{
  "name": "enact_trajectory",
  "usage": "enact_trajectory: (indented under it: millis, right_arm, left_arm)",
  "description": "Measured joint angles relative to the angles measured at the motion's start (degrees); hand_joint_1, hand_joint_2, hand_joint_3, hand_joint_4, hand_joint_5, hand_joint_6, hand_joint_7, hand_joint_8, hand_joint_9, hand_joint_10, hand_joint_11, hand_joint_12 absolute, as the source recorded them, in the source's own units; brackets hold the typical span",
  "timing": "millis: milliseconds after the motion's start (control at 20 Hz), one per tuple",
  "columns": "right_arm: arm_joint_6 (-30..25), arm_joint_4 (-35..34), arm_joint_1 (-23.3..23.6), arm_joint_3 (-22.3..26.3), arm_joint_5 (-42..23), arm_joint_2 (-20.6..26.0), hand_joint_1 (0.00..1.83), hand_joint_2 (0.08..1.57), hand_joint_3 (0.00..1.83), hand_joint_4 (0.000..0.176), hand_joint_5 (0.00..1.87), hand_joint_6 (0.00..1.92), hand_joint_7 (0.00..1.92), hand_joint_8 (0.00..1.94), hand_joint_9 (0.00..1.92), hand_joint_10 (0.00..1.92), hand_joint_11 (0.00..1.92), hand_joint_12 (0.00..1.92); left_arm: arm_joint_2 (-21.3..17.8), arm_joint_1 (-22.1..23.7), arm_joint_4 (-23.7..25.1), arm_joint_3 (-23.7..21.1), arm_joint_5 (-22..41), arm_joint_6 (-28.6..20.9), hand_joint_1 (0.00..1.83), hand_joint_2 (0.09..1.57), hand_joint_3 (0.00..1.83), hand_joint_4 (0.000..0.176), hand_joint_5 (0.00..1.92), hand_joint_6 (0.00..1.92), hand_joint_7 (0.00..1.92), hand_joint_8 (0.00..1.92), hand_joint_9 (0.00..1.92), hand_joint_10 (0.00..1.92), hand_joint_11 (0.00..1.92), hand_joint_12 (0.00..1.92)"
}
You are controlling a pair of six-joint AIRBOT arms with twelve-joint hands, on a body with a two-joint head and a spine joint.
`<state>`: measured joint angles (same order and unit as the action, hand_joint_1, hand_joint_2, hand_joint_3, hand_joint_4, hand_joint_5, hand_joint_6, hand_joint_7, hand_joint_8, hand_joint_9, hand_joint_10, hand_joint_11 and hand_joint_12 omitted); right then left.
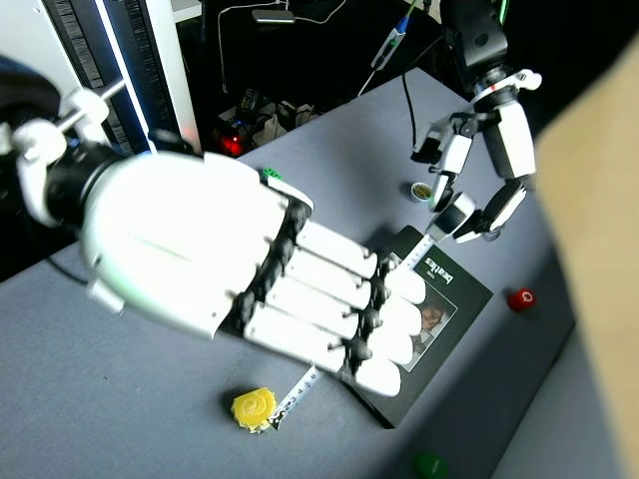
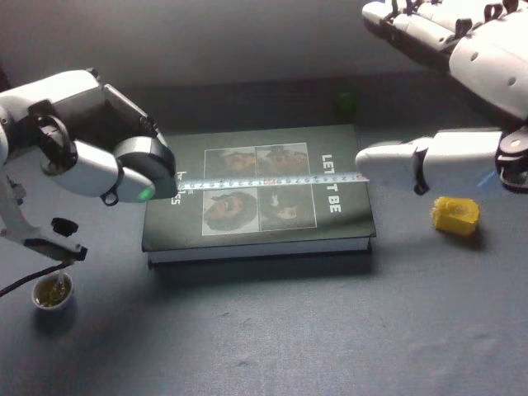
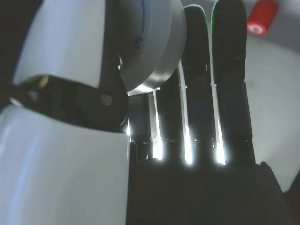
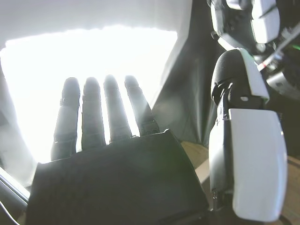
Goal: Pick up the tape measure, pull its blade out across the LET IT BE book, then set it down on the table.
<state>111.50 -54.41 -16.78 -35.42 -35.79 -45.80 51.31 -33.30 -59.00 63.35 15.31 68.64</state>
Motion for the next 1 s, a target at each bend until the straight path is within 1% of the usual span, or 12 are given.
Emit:
enact_trajectory:
  millis: [100,250,400,700,850,1000]
  right_arm:
    - [-0.79,0.2,-0.7,0.28,-4.92,-1.22,0.24,1.04,0.0,0.0,0.0,0.0,0.0,0.0,0.0,0.0,0.0,0.09]
    - [-2.67,3.82,-1.97,0.31,-8.9,-1.66,0.24,1.04,0.0,0.0,0.0,0.0,0.0,0.0,0.0,0.0,0.0,0.08]
    - [-3.13,3.78,-3.5,0.28,-9.88,-2.21,0.24,1.04,0.0,0.0,0.0,0.0,0.0,0.0,0.0,0.0,0.0,0.08]
    - [-3.28,4.28,-3.5,0.31,-11.54,-2.8,0.24,1.04,0.0,0.0,0.0,0.0,0.0,0.0,0.0,0.0,0.0,0.13]
    - [-3.28,4.28,-3.67,0.33,-11.72,-2.8,0.23,1.04,0.0,0.0,0.0,0.0,0.0,0.0,0.0,0.0,0.0,0.15]
    - [-3.3,4.72,-3.67,0.33,-11.89,-2.91,0.23,1.04,0.0,0.0,0.0,0.0,0.0,0.0,0.0,0.0,0.0,0.13]
  left_arm:
    - [1.05,-0.04,-0.61,1.42,0.26,-0.33,1.39,1.08,0.0,0.0,1.07,0.67,1.04,0.89,0.95,1.19,0.88,1.01]
    - [1.77,-0.55,-1.14,2.6,0.48,-0.55,1.39,1.08,0.0,0.0,1.06,0.67,1.05,0.91,0.93,1.19,0.88,1.01]
    - [2.47,-1.64,-2.6,4.13,0.09,-0.55,1.39,1.08,0.0,0.0,1.07,0.66,1.05,0.92,0.93,1.2,0.88,1.01]
    - [3.23,-2.34,-3.28,7.56,0.63,-0.55,1.39,1.08,0.0,0.0,1.07,0.66,1.05,0.9,0.95,1.17,0.91,0.94]
    - [3.58,-2.73,-3.67,8.37,0.48,-0.52,1.39,1.07,0.0,0.0,1.09,0.64,1.05,0.89,0.95,1.17,0.9,0.94]
    - [3.61,-2.97,-4.17,9.29,0.15,-0.57,1.39,1.07,0.0,0.0,1.1,0.64,1.05,0.88,0.95,1.18,0.91,0.95]
